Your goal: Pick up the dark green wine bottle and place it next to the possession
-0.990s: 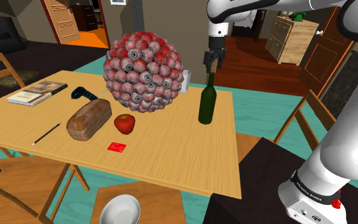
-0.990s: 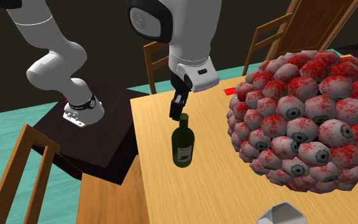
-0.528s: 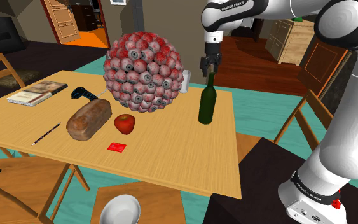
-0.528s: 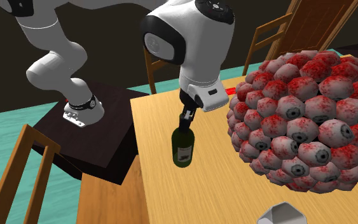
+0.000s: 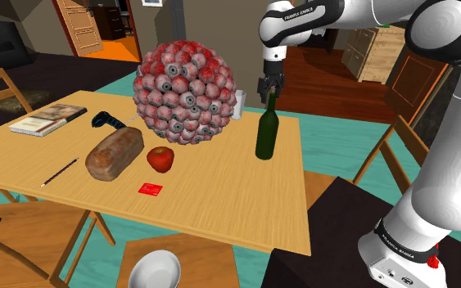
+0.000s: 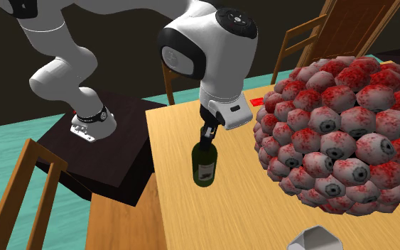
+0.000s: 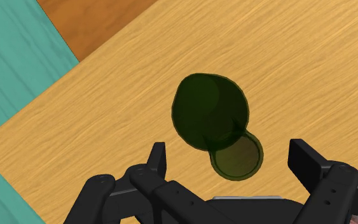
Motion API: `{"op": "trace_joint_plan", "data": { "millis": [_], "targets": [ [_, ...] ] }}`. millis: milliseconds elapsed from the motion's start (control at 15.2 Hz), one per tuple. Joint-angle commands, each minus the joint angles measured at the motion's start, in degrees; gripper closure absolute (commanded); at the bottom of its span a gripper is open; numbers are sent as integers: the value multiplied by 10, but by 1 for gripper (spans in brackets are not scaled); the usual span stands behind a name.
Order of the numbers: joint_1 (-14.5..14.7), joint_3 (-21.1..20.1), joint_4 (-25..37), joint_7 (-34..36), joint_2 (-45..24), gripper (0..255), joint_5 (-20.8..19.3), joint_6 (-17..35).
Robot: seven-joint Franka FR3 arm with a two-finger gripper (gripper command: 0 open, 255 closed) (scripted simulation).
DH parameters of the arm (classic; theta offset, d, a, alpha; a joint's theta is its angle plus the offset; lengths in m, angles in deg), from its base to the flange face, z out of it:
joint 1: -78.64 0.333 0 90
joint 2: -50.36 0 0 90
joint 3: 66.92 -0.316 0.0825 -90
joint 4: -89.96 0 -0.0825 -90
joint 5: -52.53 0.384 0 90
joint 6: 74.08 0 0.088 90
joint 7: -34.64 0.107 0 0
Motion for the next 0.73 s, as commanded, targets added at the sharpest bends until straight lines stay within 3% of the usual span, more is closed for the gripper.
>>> {"op": "trace_joint_plan", "data": {
  "millis": [0, 66, 132, 660],
  "targets": [
    [0, 0, 0, 0, 0, 0, 0, 0],
    [0, 0, 0, 0, 0, 0, 0, 0],
    [0, 0, 0, 0, 0, 255, 0, 0],
    [0, 0, -1, 0, 0, 255, 0, 0]
  ]
}}
